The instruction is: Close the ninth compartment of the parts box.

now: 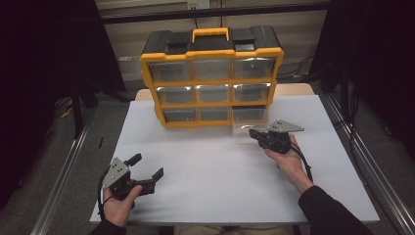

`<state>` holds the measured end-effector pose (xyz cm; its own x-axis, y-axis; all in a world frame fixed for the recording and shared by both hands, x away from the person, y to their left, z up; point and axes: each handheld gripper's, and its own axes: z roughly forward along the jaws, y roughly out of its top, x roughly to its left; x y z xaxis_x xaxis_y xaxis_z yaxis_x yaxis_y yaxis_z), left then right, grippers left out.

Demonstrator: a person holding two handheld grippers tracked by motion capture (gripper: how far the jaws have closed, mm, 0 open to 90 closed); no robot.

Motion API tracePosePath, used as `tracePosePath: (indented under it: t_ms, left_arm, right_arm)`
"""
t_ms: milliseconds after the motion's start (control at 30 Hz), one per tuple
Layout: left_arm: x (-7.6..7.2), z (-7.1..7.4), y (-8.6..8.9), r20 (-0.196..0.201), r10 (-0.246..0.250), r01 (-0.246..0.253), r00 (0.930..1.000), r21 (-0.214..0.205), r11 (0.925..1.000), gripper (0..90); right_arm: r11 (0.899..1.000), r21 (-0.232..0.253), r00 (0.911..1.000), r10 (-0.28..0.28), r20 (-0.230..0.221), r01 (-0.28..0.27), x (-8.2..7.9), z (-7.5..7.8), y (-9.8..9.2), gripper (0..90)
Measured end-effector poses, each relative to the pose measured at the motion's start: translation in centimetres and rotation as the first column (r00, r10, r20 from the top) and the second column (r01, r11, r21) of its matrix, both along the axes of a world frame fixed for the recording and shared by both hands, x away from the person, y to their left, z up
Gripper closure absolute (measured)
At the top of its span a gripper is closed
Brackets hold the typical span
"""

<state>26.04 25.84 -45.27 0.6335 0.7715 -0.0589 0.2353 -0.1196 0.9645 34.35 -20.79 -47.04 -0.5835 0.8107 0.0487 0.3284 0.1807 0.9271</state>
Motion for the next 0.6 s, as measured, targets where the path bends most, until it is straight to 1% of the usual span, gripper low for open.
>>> tracePosePath:
  t_ms: [133,600]
  left_arm:
    - [0.01,0.0,-0.01,0.0,-0.001,0.001,1.0,0.001,1.0,3.0]
    - [0.01,0.01,0.0,0.002,0.003,-0.003,1.0,-0.003,1.0,3.1]
  right_arm:
    - [1.0,0.0,1.0,-0.002,0.005,0.002,0.14,-0.06,0.02,90.0]
    - [1.0,0.001,0.9999,-0.014,-0.003,0.014,0.61,-0.29,0.26,90.0]
